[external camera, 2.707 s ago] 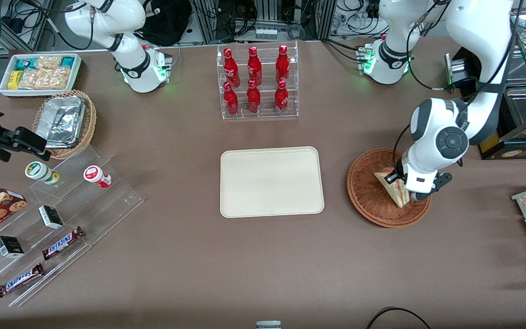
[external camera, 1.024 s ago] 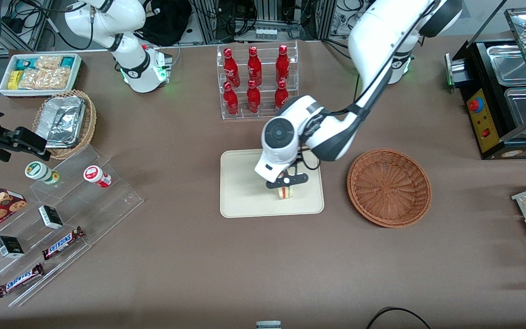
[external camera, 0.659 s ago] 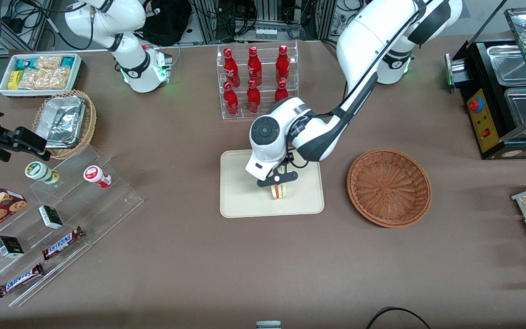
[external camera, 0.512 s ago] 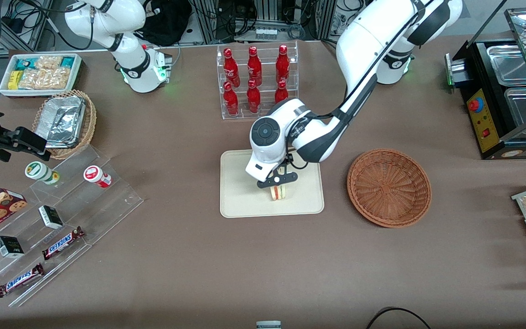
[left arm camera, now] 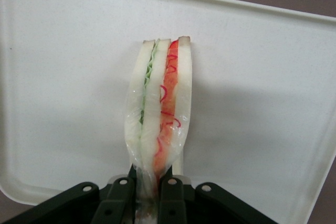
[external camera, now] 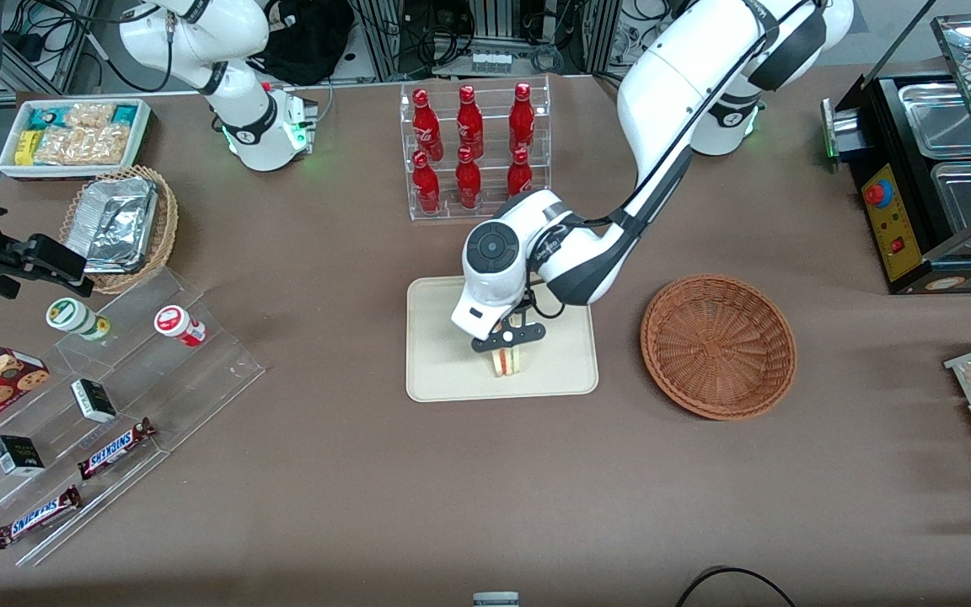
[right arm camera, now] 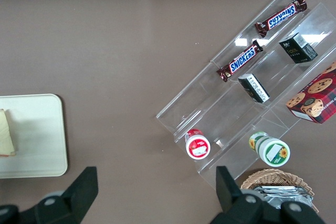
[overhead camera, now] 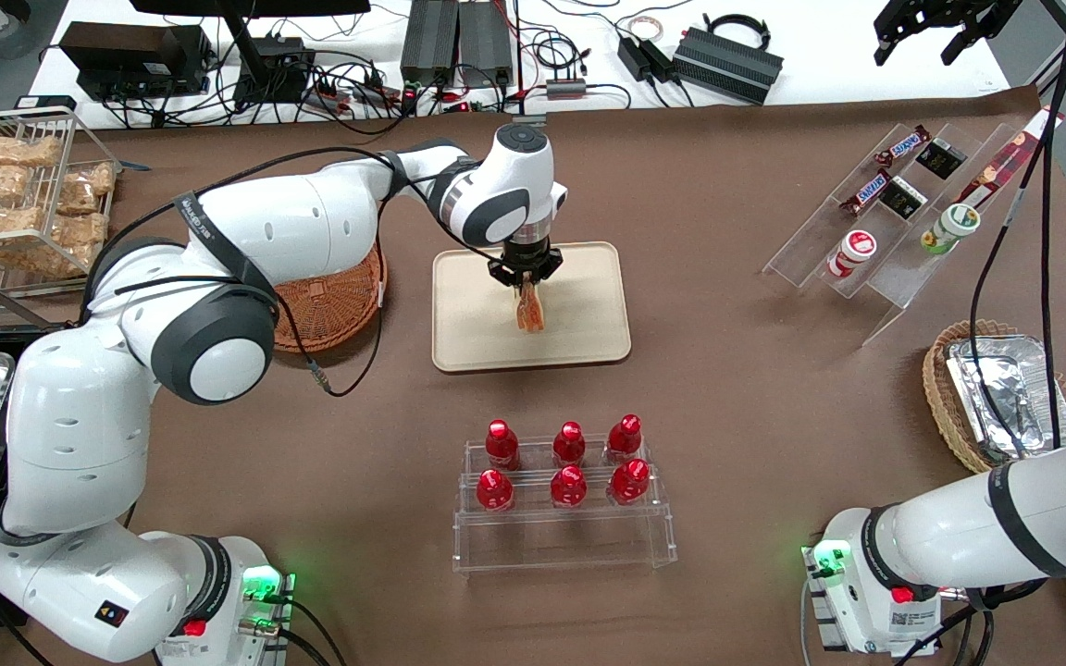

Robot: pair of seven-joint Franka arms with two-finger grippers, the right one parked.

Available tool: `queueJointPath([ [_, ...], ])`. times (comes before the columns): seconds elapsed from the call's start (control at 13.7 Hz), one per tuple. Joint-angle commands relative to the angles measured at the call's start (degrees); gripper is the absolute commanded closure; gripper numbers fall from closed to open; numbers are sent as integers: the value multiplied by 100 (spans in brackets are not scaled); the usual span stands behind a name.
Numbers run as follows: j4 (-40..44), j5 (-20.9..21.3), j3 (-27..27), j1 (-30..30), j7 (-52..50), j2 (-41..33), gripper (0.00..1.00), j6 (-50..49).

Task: Place sandwich from basket to tray
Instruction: 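Lower the sandwich onto the tray and open the left gripper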

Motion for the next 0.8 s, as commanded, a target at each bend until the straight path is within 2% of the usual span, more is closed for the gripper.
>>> queueJointPath([
  [0.0, 28, -127, 22, -10, -39, -23, 0, 66],
  [0.29, 63, -75, 30, -28, -57, -390, 0, -118],
  [0.73, 20, -84, 65, 253, 224, -1164, 0, -1181],
])
